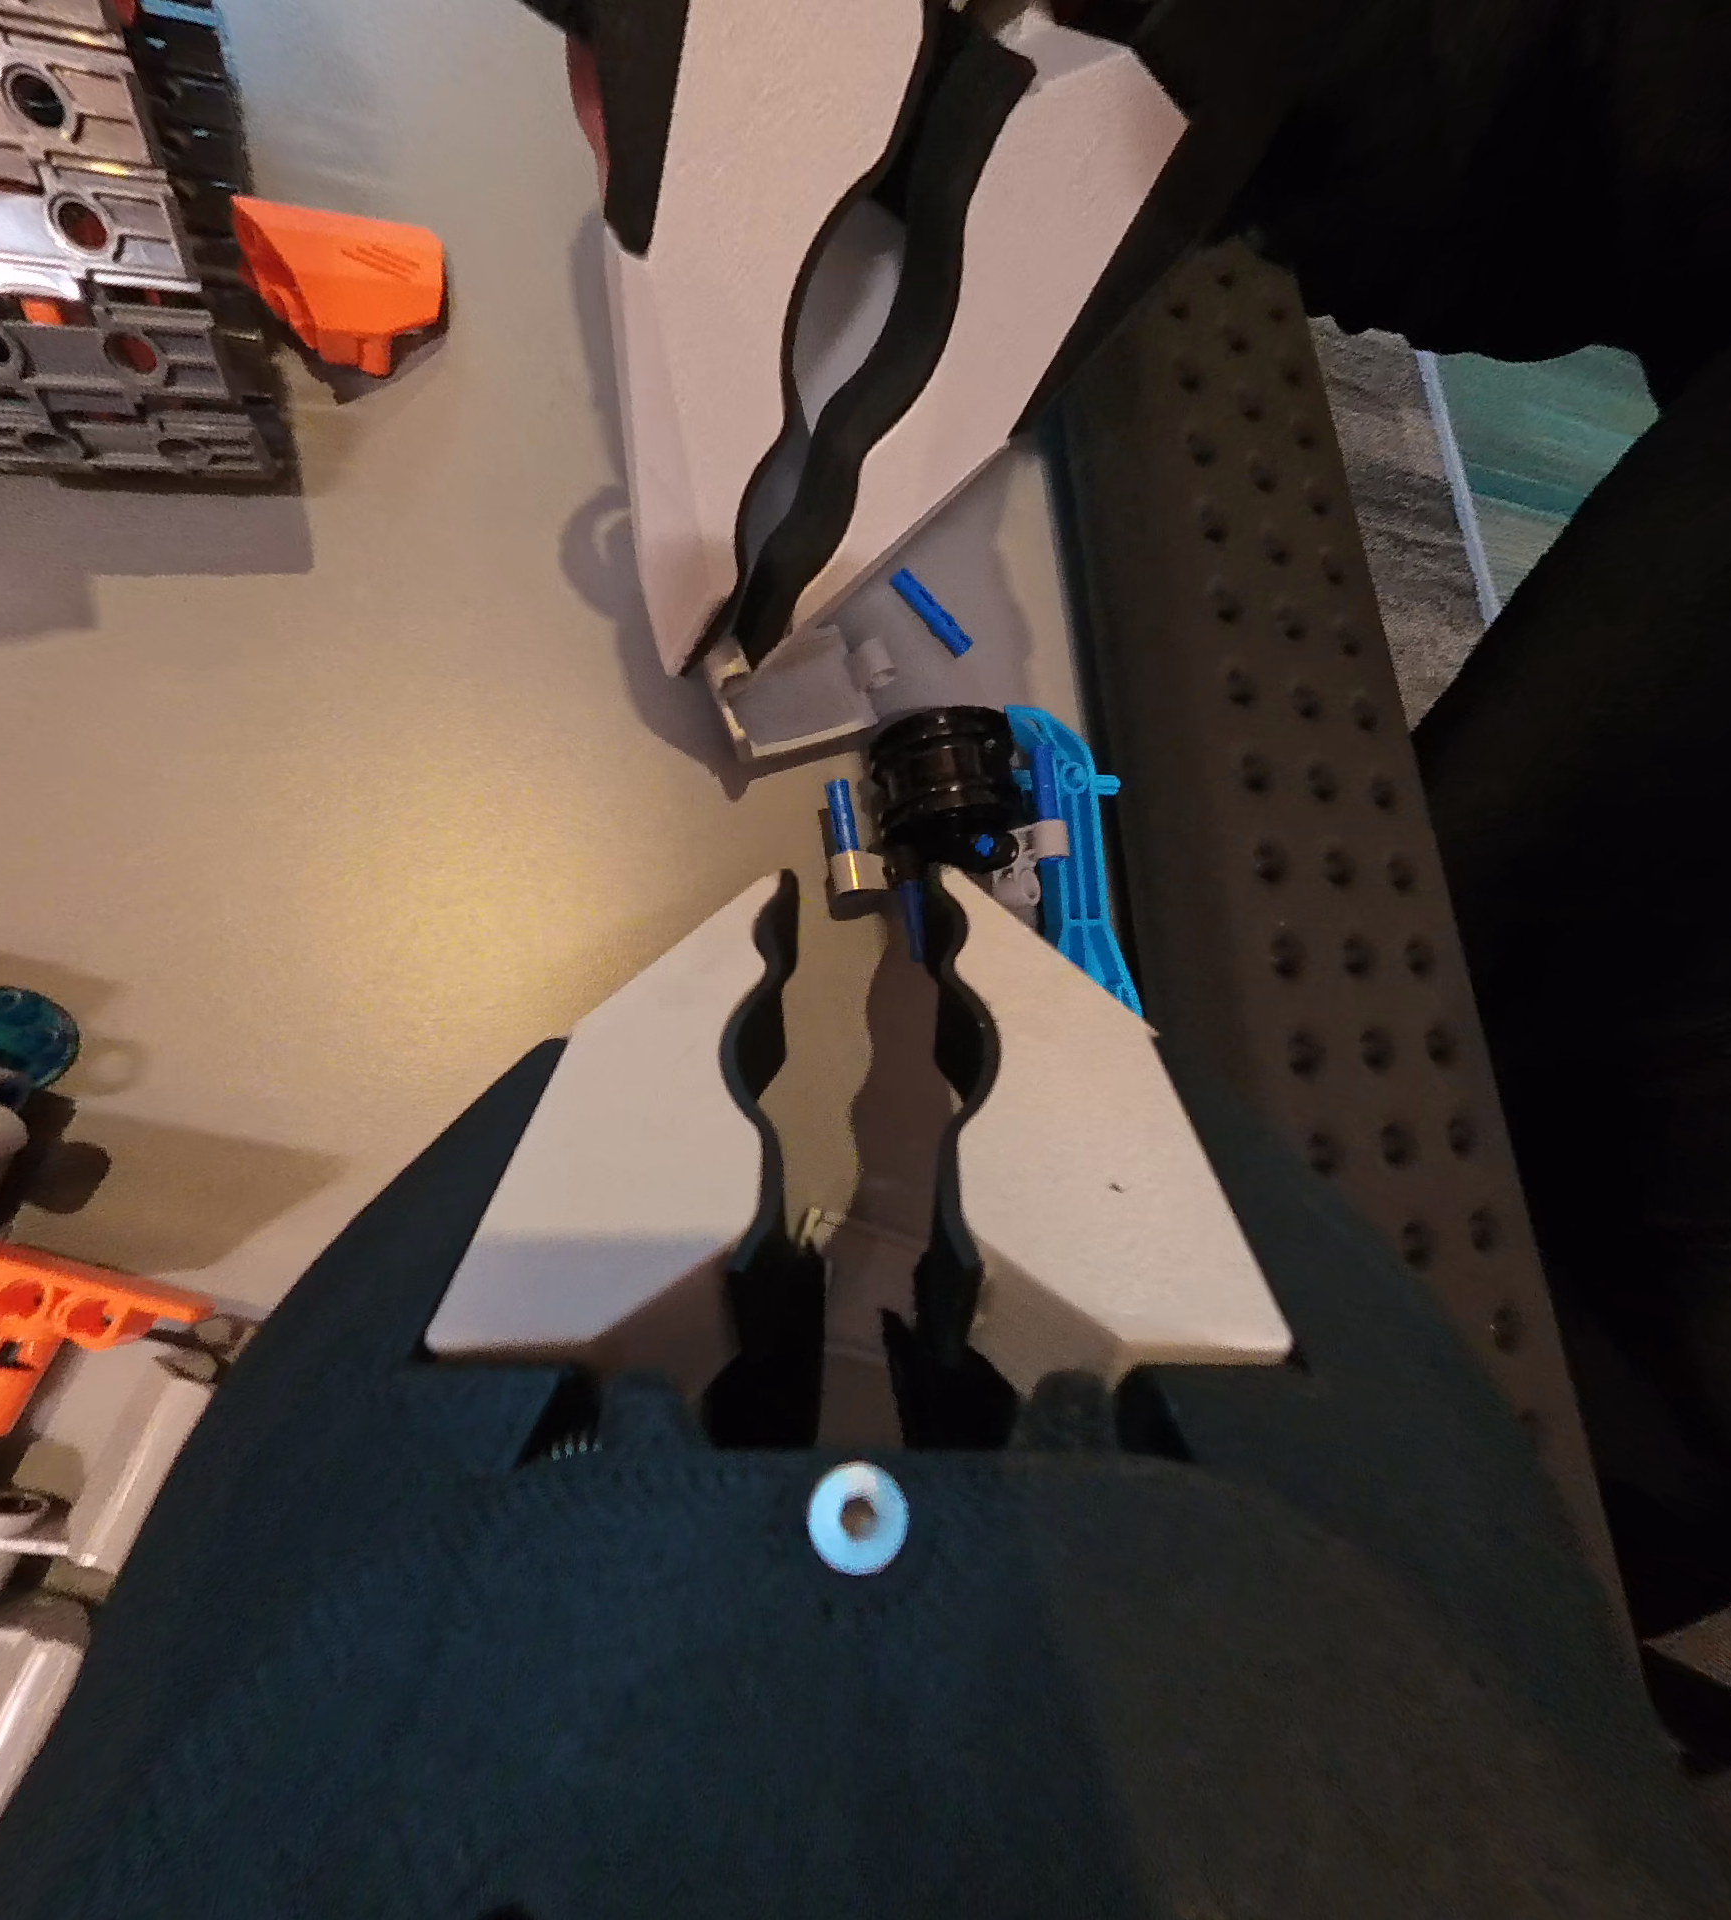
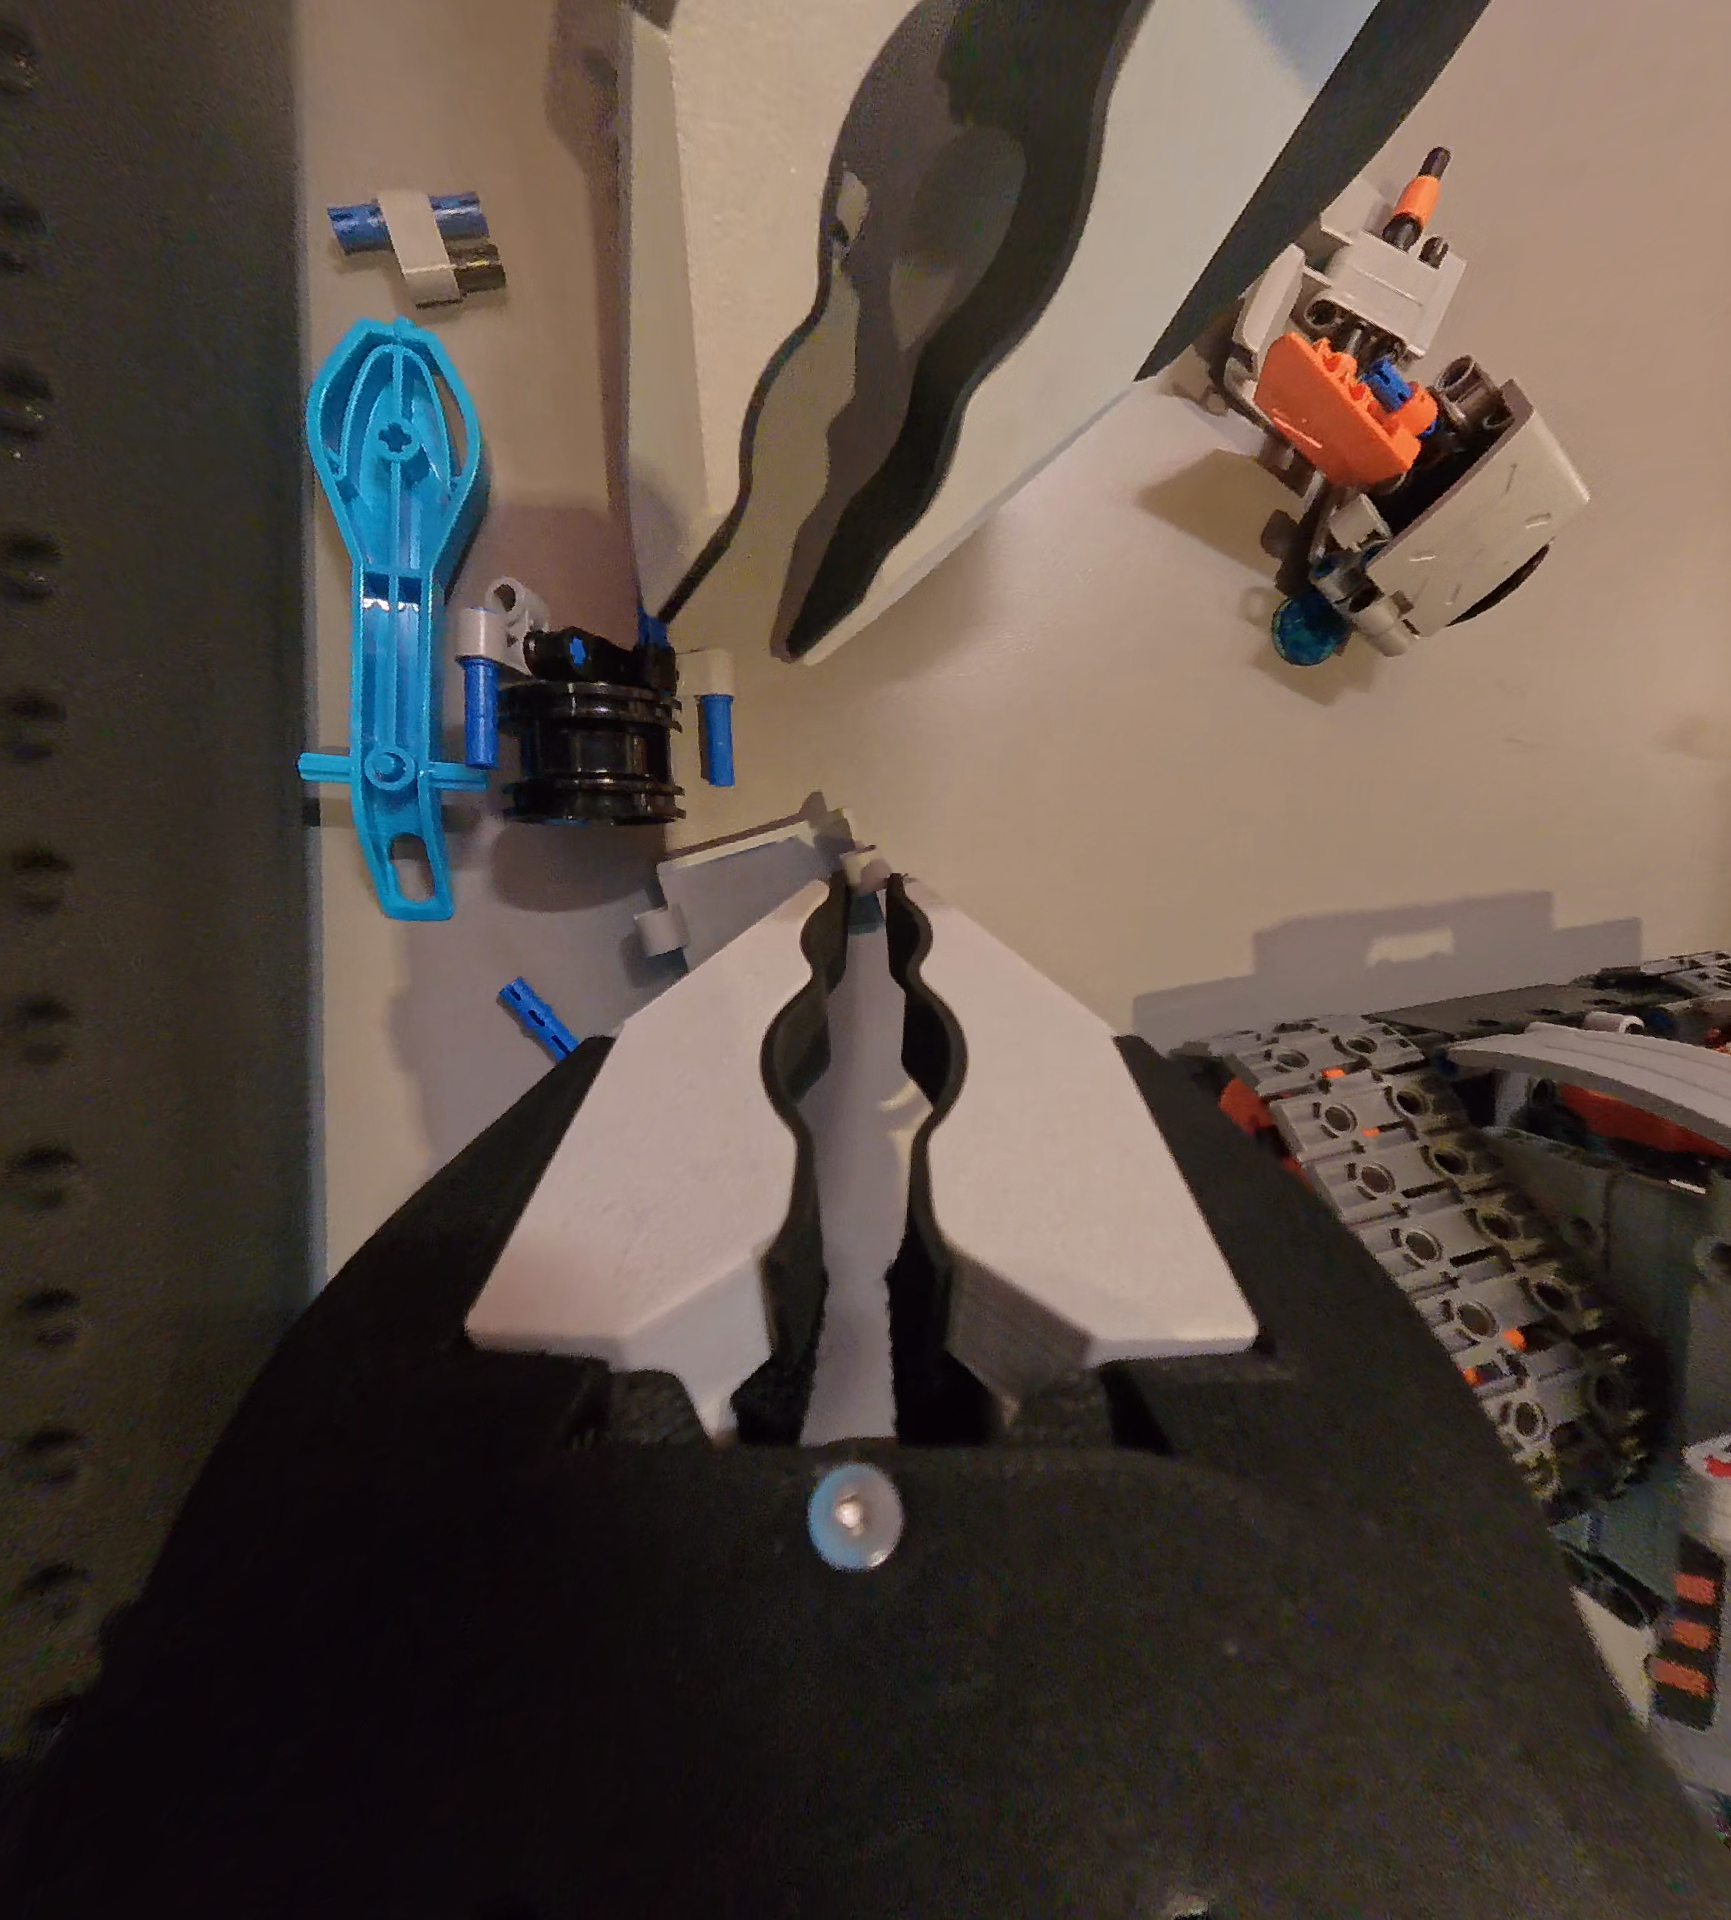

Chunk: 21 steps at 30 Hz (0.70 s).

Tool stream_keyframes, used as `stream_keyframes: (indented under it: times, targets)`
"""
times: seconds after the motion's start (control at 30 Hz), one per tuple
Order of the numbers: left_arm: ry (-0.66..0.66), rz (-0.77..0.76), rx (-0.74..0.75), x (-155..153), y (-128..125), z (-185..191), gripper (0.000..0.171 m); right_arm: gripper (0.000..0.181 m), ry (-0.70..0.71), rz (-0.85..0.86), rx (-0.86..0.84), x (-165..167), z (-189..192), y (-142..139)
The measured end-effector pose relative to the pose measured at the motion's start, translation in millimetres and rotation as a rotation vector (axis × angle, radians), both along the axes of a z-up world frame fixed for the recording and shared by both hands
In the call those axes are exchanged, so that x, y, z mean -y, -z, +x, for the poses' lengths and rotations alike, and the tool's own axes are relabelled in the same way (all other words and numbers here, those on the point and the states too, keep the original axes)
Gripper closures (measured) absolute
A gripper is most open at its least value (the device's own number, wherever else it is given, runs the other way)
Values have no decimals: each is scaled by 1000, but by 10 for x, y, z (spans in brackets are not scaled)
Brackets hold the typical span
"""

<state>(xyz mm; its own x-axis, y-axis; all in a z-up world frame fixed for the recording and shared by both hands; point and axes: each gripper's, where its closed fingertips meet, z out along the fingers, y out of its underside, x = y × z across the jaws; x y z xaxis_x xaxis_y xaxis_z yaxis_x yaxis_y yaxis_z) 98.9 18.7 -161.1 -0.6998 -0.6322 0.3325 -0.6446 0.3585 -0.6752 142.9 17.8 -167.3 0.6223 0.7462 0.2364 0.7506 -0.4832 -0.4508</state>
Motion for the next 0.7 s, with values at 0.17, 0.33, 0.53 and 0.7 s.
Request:
stream_keyframes:
  times: [0.17, 0.33, 0.53, 0.7]
  targets:
    - [2, 33, -10, 2, 59, -9, 141, 177, 5, 3, -5, -12, 20, 4]
    - [18, 32, -4, 25, 33, -43, 137, 177, -5, 13, -7, -20, 16, -1]
    - [-4, 46, 12, -12, 26, -32, 137, 177, -2, 39, -12, -65, 34, -16]
    - [-12, 51, 18, -38, 38, -35, 138, 177, 5, 66, -15, -106, 49, -47]
